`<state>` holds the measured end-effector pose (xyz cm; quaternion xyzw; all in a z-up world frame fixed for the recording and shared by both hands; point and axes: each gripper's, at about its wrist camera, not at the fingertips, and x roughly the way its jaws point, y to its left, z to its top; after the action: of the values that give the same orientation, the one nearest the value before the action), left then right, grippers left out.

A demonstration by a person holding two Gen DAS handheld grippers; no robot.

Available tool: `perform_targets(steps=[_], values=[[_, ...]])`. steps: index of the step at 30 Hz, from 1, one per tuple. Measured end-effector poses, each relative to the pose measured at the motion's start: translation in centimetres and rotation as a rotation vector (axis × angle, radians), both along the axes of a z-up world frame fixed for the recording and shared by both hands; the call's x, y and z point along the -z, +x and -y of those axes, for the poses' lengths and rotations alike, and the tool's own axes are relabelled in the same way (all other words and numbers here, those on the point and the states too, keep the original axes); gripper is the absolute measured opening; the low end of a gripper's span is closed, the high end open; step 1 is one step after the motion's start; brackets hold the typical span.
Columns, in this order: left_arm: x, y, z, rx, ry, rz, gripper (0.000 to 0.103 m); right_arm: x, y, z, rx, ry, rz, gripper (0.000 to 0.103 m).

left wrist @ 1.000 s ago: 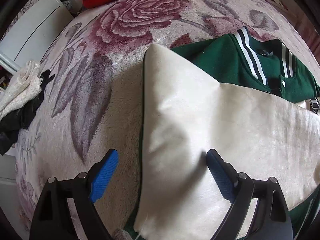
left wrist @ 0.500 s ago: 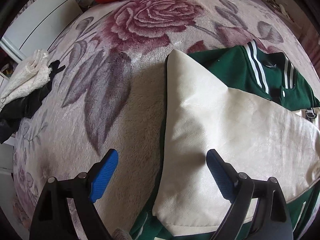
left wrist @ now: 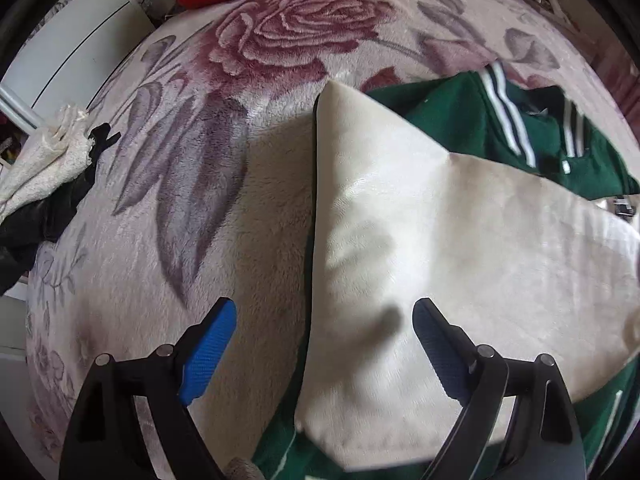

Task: Fold large clothes
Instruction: 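Grasp the striped hem with the right tool and lift it toward the collar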

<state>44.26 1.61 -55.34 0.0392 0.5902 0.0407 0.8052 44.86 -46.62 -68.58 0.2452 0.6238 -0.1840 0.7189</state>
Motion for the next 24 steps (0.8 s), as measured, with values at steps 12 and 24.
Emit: perform_targets(steps=[12,24], values=[[0.6,-17.5,-0.8,0.004,0.037,-0.177,0.091,-0.8,-16.1,-20.0,-0.184,0.609,-0.095,0.049],[3.3,-21.7,-1.8,-0.026,-0.051,-0.225,0.091,3.2,-16.6,-30.0,-0.255,0.403,-0.04,0.004]])
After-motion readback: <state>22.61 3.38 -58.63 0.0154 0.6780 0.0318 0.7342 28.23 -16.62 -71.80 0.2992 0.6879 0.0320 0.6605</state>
